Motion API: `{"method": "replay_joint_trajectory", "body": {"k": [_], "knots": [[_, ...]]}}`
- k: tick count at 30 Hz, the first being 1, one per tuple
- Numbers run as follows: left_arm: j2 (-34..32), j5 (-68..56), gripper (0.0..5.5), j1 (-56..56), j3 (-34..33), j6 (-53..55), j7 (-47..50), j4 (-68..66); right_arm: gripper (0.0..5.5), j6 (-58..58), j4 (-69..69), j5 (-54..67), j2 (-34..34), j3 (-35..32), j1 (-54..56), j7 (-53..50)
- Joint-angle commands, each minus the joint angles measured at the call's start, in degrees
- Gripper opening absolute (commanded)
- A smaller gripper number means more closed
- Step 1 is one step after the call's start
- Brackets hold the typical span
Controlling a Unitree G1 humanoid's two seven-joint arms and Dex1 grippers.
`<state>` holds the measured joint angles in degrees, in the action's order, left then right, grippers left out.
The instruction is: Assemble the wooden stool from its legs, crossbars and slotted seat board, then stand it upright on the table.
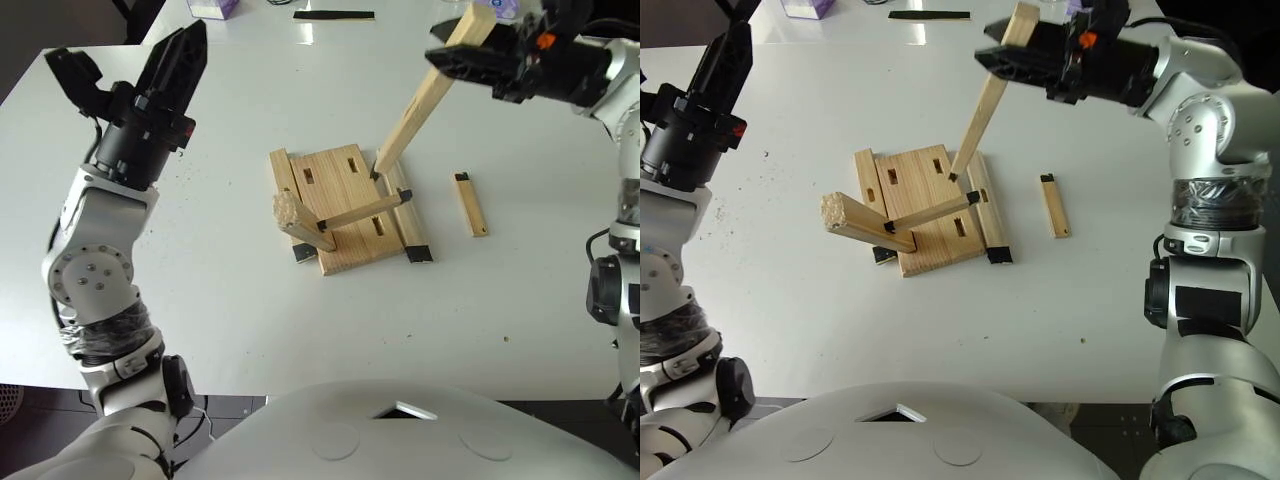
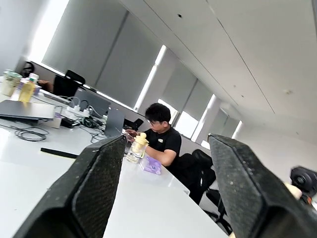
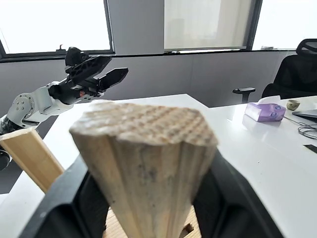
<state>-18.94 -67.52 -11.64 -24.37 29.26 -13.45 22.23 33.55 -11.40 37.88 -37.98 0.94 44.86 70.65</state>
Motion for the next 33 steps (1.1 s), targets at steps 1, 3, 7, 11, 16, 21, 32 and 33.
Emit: {"method": "replay_joint_trajectory", "body": {"k": [1, 3, 7, 11, 16, 21, 32, 33], "knots": [[3.8, 1.3, 3.04, 3.7, 0.5, -1.9, 2.9, 0.9, 2.04, -1.0, 0.8, -0.9, 0.1, 0.6, -3.5, 3.3], [4.8, 1.5, 3.04, 5.1, 0.3, -2.5, 3.9, 1.4, 2.04, -0.2, 1.7, -0.5, -0.3, 0.1, -4.6, 4.2], [6.3, 1.8, 3.04, 7.1, -0.2, -3.7, 5.1, 1.8, 2.04, -0.1, 2.7, -1.2, -1.3, 0.7, -7.5, 6.2], [6.4, 2.5, 3.04, 7.1, 0.1, -4.4, 5.2, 1.4, 2.04, 0.2, 2.7, -1.3, -1.2, 0.7, -9.0, 6.8], [6.0, 3.3, 3.04, 6.9, 0.3, -4.7, 4.8, 0.7, 2.04, 2.0, 7.7, 0.7, -2.0, 0.2, -12.3, 8.2], [6.5, 4.2, 3.04, 7.7, 0.9, -5.1, 4.5, 0.6, 2.04, -0.3, 12.5, -1.5, -4.7, 1.7, -17.7, 9.9], [6.6, 4.9, 3.04, 11.9, 0.9, -5.4, 5.0, 3.1, 2.03, 0.1, 18.0, -0.4, -6.6, 2.8, -18.8, 10.7], [6.5, 5.0, 3.04, 11.9, 0.9, -5.5, 5.1, 3.0, 2.03, 0.2, 17.9, -0.6, -6.1, 2.9, -17.8, 10.2]]}}
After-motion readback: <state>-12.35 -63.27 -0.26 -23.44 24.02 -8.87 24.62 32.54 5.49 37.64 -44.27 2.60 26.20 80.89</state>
